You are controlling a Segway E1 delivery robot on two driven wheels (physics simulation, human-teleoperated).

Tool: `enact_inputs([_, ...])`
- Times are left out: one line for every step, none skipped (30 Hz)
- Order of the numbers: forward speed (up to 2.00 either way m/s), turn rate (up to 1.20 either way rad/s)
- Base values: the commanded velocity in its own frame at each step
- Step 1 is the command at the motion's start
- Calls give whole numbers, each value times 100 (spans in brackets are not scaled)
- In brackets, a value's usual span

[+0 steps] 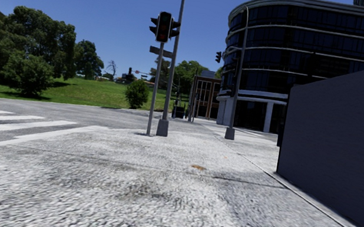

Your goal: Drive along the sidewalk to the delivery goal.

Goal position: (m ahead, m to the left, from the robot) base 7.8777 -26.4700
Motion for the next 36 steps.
enact_inputs([200, -26])
enact_inputs([200, -26])
enact_inputs([200, -26])
enact_inputs([200, -26])
enact_inputs([200, -26])
enact_inputs([200, -26])
enact_inputs([200, -26])
enact_inputs([200, -26])
enact_inputs([200, -26])
enact_inputs([200, -26])
enact_inputs([200, -26])
enact_inputs([200, -26])
enact_inputs([200, -26])
enact_inputs([200, -28])
enact_inputs([200, -30])
enact_inputs([200, -30])
enact_inputs([200, -30])
enact_inputs([200, -30])
enact_inputs([200, -32])
enact_inputs([200, -33])
enact_inputs([200, -33])
enact_inputs([200, -33])
enact_inputs([200, -33])
enact_inputs([200, -33])
enact_inputs([200, -33])
enact_inputs([200, -33])
enact_inputs([200, -33])
enact_inputs([200, -33])
enact_inputs([200, -33])
enact_inputs([200, -33])
enact_inputs([200, -33])
enact_inputs([200, -33])
enact_inputs([200, -33])
enact_inputs([200, -33])
enact_inputs([200, -33])
enact_inputs([200, -33])
